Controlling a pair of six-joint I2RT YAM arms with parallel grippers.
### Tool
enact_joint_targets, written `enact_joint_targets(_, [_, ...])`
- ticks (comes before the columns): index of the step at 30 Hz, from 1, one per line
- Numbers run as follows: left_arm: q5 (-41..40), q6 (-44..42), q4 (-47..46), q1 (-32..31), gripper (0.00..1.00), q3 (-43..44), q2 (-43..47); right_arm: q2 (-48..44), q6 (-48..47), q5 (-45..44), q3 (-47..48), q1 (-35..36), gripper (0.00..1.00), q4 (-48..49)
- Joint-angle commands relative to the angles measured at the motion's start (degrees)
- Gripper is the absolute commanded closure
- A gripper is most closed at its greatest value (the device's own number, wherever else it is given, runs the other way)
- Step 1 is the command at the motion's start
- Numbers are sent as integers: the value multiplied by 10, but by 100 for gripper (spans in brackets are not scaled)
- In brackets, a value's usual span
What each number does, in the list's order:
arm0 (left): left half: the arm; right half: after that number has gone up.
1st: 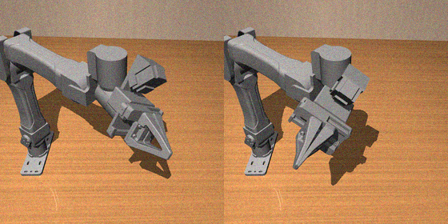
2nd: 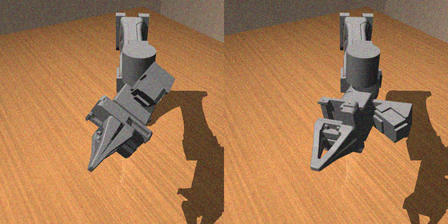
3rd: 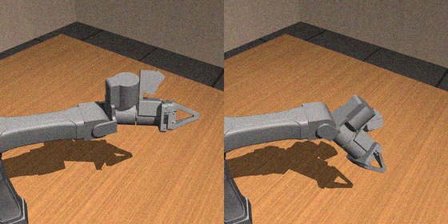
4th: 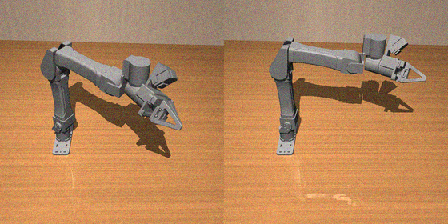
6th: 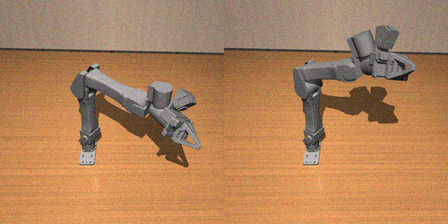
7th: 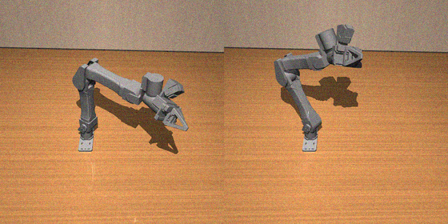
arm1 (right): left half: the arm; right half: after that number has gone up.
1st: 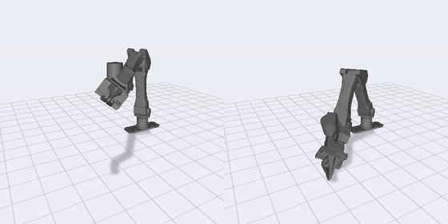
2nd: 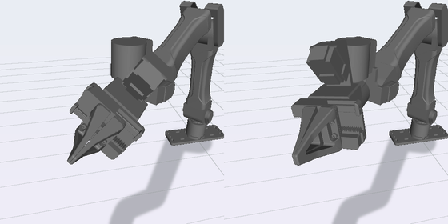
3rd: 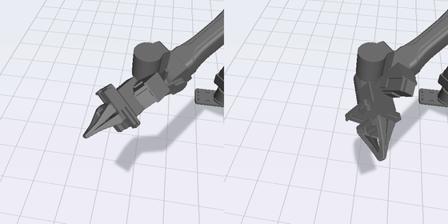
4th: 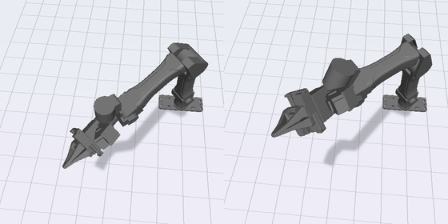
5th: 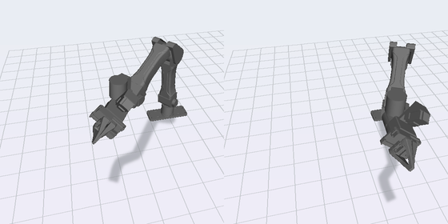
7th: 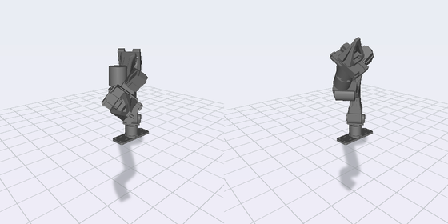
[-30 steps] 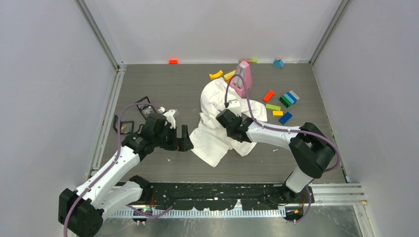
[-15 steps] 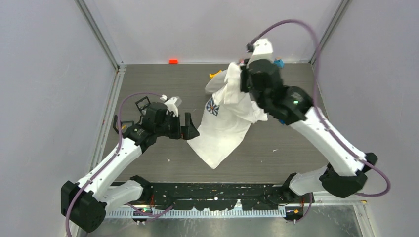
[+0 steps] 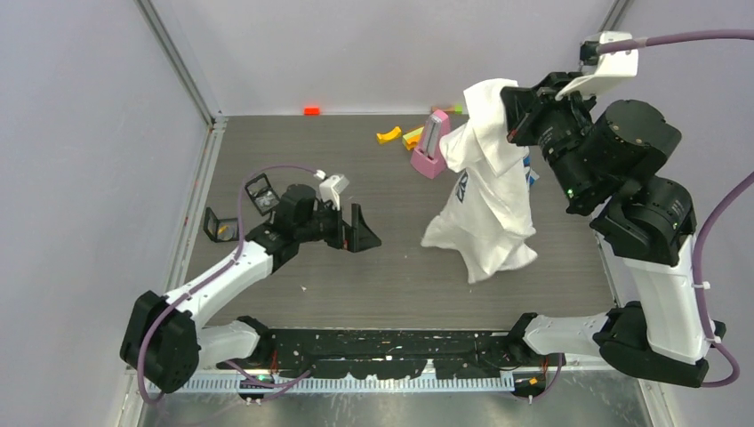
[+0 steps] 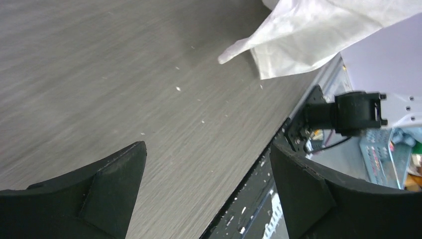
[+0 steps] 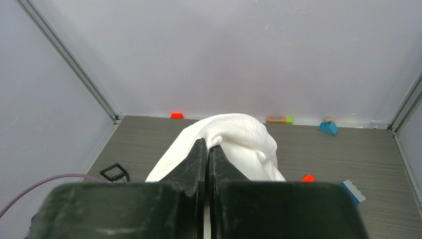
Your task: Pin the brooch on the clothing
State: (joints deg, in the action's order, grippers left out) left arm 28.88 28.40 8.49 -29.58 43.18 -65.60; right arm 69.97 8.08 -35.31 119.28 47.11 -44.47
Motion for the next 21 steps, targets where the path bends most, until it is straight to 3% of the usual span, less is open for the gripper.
enact_joint_targets(1, [62, 87, -240, -49, 2, -62, -39, -4, -3, 11, -19, -1, 100, 43])
enact_joint_targets(7, [27, 76, -330, -157, 2, -45, -111, -15, 9, 20, -29, -1, 100, 50])
enact_joint_targets(11, [25, 77, -404, -165, 2, -44, -151, -24, 20, 40, -27, -1, 100, 50])
enact_joint_targets(16, [30, 80, -431, -181, 1, -12, -193, -39, 36, 61, -27, -1, 100, 56])
enact_joint_targets(19, [-38, 39, -417, -226, 1, -12, -175, -44, 41, 38, -33, -1, 100, 65])
enact_joint_targets(21, [-154, 19, -381, -259, 2, -16, -159, -45, 42, 18, -35, -1, 100, 69])
